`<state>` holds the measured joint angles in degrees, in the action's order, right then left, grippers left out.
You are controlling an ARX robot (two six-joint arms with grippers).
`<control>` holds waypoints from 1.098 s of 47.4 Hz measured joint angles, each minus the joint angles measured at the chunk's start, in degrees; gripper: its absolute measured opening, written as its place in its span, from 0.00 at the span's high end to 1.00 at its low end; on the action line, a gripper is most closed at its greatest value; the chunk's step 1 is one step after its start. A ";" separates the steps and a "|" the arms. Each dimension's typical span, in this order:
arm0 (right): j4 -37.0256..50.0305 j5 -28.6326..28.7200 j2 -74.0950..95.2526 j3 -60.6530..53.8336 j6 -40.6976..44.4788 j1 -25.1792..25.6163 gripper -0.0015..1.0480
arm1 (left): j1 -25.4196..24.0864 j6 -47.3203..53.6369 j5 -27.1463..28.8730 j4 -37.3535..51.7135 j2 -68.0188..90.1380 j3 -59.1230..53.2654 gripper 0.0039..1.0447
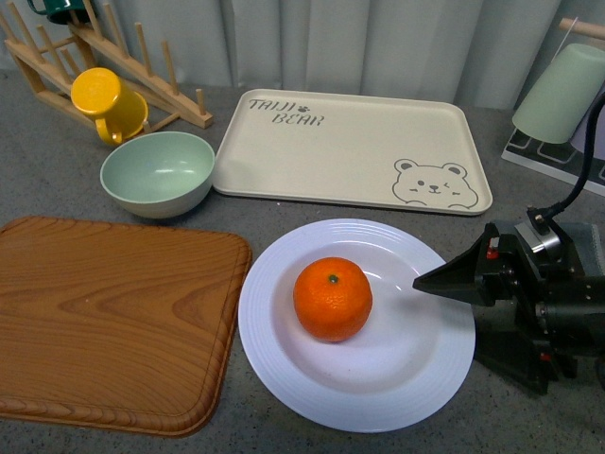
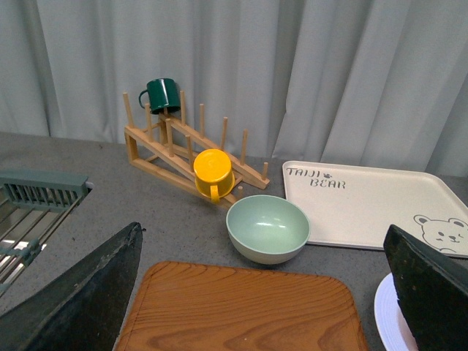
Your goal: Place orange and plate with both arms
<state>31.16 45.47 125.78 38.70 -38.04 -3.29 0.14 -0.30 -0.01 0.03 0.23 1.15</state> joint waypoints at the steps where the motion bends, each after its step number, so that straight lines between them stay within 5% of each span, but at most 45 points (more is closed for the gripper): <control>1: 0.26 0.07 0.17 0.09 -0.11 -0.20 0.09 | 0.00 0.00 0.00 0.00 0.00 0.00 0.06; 19: 1.84 0.26 2.01 1.68 -1.95 -1.88 0.10 | 0.00 0.00 0.02 0.00 0.00 0.02 0.06; 45: 1.38 -1.27 3.13 1.62 -2.08 -1.22 0.84 | 0.00 0.00 0.02 0.00 0.00 0.00 0.06; 52: 1.90 0.35 3.08 1.57 -2.25 -0.96 0.96 | 0.00 0.00 0.02 0.00 0.00 0.00 0.06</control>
<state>33.06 45.82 128.86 40.27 -40.29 -4.25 0.14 -0.30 0.01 0.03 0.23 1.15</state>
